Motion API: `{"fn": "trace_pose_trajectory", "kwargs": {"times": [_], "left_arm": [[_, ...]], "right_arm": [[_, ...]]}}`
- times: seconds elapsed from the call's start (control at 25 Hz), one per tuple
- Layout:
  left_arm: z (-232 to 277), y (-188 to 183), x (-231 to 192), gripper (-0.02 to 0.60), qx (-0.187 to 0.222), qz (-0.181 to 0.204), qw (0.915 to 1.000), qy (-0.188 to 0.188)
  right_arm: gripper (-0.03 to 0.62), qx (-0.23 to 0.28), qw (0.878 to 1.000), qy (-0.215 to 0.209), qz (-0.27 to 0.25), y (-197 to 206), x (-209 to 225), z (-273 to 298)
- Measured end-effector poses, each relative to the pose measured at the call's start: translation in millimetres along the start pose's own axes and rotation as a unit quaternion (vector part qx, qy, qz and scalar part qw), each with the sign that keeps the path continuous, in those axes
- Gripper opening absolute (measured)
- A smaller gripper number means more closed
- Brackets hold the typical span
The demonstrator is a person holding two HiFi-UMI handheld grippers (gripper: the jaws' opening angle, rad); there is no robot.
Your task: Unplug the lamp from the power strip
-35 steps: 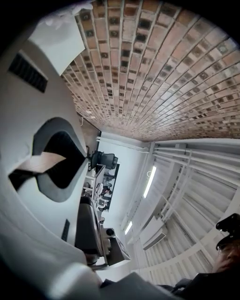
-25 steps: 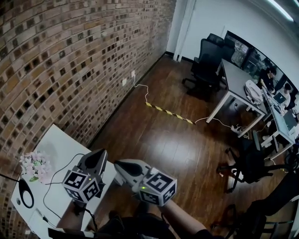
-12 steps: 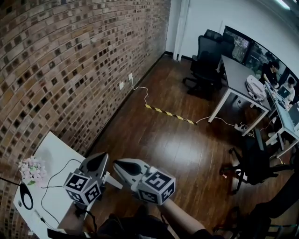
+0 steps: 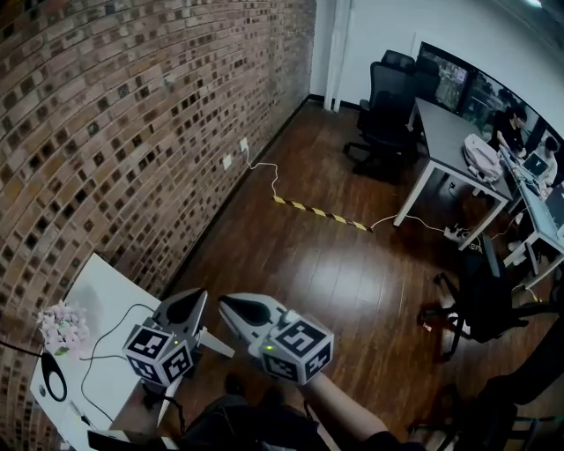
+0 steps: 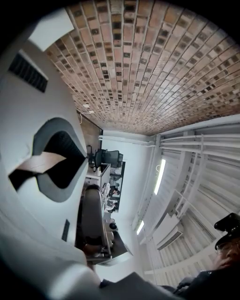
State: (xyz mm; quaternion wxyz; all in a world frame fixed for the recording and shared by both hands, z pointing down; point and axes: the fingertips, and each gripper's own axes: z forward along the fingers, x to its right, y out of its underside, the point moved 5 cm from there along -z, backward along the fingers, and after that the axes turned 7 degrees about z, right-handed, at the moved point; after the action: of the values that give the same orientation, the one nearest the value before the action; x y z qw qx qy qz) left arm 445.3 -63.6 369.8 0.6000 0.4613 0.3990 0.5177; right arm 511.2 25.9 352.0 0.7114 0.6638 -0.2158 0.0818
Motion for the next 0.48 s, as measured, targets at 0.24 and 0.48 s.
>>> {"fn": "trace_pose_trajectory", "kwargs": {"times": [0.24,0.48], "left_arm": [[16.9,-0.6,-8.1,0.026,0.019,-0.014,0.9982,0.056],[32.2,-2.6,-28.0,0.026,0.009,-0.016,0.9962,0.086]], "right_arm": [[-0.003,-0.009,0.999,0.037,-0.006,-2.7,5.8,7.3],[-0.003,-0.019,0.998,0.055,-0.017,-7.3,4.8,29.1]]}}
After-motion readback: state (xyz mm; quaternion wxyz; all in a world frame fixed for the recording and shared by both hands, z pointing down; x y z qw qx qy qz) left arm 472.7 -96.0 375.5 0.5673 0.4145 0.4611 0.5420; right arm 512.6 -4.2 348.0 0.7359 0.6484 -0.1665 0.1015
